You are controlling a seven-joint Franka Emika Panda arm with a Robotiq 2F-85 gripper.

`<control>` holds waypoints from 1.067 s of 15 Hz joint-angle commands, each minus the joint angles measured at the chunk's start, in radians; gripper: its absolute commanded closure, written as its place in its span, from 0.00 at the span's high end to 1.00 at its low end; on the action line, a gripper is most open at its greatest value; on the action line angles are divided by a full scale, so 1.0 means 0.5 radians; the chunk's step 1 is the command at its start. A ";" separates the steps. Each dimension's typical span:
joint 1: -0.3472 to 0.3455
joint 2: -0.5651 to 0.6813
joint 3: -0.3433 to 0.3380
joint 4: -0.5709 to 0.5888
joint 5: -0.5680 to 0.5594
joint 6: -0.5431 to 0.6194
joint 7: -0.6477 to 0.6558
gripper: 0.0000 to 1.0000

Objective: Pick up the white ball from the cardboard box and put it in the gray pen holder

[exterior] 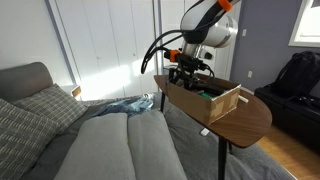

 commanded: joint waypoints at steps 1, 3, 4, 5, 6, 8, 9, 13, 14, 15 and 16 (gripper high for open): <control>0.018 0.162 -0.015 0.141 0.135 -0.109 -0.062 0.48; 0.017 0.191 -0.019 0.182 0.138 -0.140 -0.049 0.34; 0.017 0.198 -0.021 0.201 0.125 -0.152 -0.030 0.22; 0.017 0.200 -0.025 0.211 0.095 -0.176 -0.001 0.20; 0.020 0.189 -0.025 0.215 0.082 -0.193 0.012 0.20; 0.029 0.053 -0.021 0.163 0.029 -0.248 0.012 0.20; 0.029 0.000 -0.022 0.138 -0.006 -0.295 0.029 0.20; 0.005 -0.263 -0.019 0.063 -0.301 -0.608 0.269 0.20; -0.006 -0.314 -0.011 0.073 -0.376 -0.685 0.336 0.20; -0.020 -0.366 -0.004 0.079 -0.443 -0.753 0.396 0.20; -0.035 -0.411 0.003 0.093 -0.509 -0.810 0.443 0.20</control>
